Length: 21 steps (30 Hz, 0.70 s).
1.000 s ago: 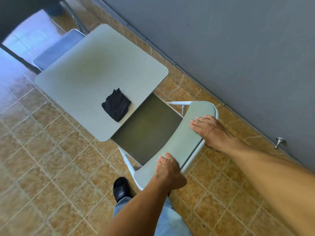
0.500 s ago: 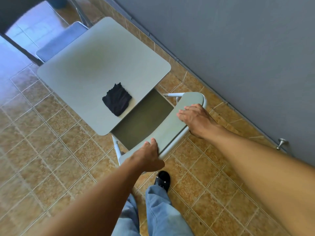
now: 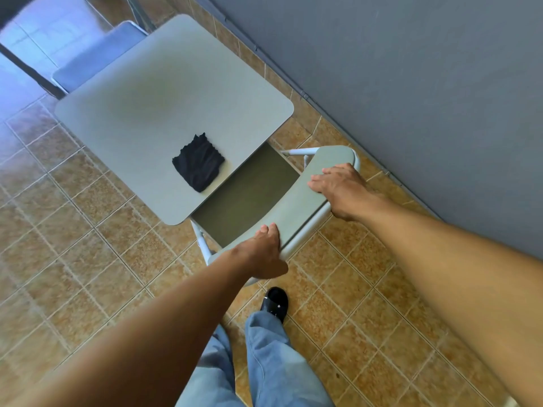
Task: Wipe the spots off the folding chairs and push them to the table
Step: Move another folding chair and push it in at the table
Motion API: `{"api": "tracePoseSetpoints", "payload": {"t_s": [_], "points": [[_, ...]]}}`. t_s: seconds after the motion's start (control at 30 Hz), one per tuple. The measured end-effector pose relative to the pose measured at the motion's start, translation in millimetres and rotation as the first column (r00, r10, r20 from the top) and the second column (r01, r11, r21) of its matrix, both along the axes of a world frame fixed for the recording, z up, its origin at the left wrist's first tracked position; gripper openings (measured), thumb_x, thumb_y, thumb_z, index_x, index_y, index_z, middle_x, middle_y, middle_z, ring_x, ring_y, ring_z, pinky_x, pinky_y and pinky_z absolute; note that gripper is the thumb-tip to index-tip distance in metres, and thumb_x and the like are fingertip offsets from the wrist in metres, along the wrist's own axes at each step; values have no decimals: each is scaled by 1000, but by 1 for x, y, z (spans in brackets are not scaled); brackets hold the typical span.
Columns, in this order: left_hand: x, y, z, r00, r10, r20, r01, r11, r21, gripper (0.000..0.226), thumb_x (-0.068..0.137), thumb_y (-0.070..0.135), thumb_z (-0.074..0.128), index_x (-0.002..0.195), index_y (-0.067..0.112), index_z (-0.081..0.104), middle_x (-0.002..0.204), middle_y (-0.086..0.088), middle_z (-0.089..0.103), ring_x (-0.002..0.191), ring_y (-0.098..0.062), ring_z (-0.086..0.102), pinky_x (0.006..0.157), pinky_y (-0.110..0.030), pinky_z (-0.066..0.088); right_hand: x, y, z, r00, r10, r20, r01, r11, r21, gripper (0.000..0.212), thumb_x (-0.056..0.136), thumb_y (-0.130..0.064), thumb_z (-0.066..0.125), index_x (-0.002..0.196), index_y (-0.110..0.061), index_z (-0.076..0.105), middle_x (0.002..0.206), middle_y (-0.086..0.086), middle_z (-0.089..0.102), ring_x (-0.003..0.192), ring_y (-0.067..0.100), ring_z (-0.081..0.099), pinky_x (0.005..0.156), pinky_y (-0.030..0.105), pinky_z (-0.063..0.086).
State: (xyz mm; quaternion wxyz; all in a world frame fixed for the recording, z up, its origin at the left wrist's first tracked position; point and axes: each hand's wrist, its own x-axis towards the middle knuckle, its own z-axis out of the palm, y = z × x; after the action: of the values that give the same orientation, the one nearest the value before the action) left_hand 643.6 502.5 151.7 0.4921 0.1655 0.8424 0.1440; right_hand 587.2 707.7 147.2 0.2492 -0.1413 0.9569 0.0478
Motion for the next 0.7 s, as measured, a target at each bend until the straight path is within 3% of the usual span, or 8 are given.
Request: {"api": "tracePoseSetpoints", "payload": {"t_s": [0.2,0.37,0.53,0.6,0.7], "points": [[3,1,1,998,-2,-55,0,1000,-26,88,82,37,59,150,10,10,149,-13,31,127,-29,44,94,-35,43,7,-7,-1,999,-27,-30,29,998,50,53,88,2,53,137,-17,50,145,2,48,141,25,33,120,39,18],[4,-2,0,999,-11,-53,10,1000,-21,86,82,38,61,148,12,14,146,-13,34,122,-28,47,93,-36,43,6,-3,-2,1000,-7,-30,8,999,47,52,88,-2,55,136,-20,51,145,1,49,143,27,31,120,41,15],[2,-5,2,999,-18,-34,19,1000,17,94,83,39,62,152,13,4,149,-13,30,131,-28,38,99,-32,37,8,-7,-7,997,-23,-68,27,998,59,46,90,-4,51,133,-22,52,147,4,46,147,31,22,120,42,16],[0,-7,4,998,-33,-45,34,999,26,93,82,42,63,151,15,7,136,-11,41,119,-27,46,88,-31,38,14,-13,-6,987,-103,-124,111,992,60,48,89,-4,55,135,-20,51,156,13,32,150,35,10,122,46,10],[-5,-12,0,997,-60,-55,62,998,24,95,78,54,64,150,18,14,117,-5,47,103,-23,48,80,-30,37,28,-24,-4,948,-241,-209,249,968,14,68,82,3,64,143,-12,38,162,19,9,150,37,-5,123,50,-2]]}}
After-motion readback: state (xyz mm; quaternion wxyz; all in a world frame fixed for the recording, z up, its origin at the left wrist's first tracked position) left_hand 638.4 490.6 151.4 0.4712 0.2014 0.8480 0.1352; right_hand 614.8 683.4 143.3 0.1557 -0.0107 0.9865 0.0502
